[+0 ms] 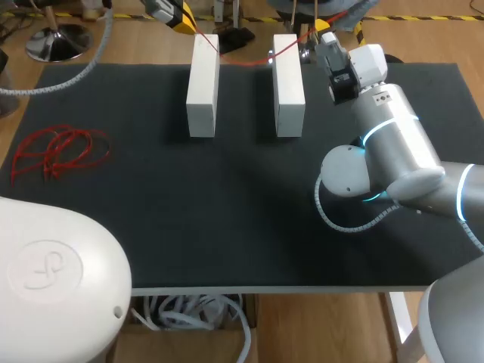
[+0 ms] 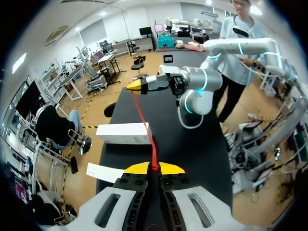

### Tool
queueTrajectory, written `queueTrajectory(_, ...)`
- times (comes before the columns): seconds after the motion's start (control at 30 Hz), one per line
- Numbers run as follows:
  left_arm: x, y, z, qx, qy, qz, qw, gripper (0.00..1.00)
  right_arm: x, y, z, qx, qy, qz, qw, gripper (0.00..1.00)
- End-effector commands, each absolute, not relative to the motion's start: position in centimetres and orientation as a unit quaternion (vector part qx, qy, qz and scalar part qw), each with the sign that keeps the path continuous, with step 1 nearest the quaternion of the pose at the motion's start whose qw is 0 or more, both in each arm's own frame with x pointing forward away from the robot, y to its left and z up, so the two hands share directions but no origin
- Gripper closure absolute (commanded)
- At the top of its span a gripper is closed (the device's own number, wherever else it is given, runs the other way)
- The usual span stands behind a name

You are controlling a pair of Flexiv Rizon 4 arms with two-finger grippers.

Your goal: Grab the tape and strap the tape.

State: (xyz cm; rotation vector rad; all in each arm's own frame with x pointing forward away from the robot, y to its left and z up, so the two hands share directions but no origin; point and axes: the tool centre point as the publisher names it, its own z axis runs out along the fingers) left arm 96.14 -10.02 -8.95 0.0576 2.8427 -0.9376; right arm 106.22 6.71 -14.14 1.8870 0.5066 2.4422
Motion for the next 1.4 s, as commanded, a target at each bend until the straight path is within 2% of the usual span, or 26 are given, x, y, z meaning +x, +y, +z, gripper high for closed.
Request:
queueTrajectory(0.03, 96.5, -10.6, -8.8, 0.024, 0.952, -0.299, 0.068, 1.0, 106.3, 6.6, -14.0, 0.604, 0.164, 0.78, 0.007, 1.0)
queueTrajectory(0.97, 96.5, -10.8, -9.0, 0.033, 0.95, -0.306, 0.058, 1.0, 106.3, 6.6, -14.0, 0.604, 0.164, 0.78, 0.007, 1.0)
queueTrajectory(1.17, 96.5, -10.8, -9.0, 0.033, 0.95, -0.306, 0.058, 1.0, 106.0, 7.3, -13.1, 0.611, 0.235, 0.751, 0.08, 1.0)
queueTrajectory(1.4, 96.5, -10.8, -9.0, 0.033, 0.95, -0.306, 0.058, 1.0, 105.8, 9.0, -10.4, 0.574, 0.375, 0.696, 0.213, 1.0)
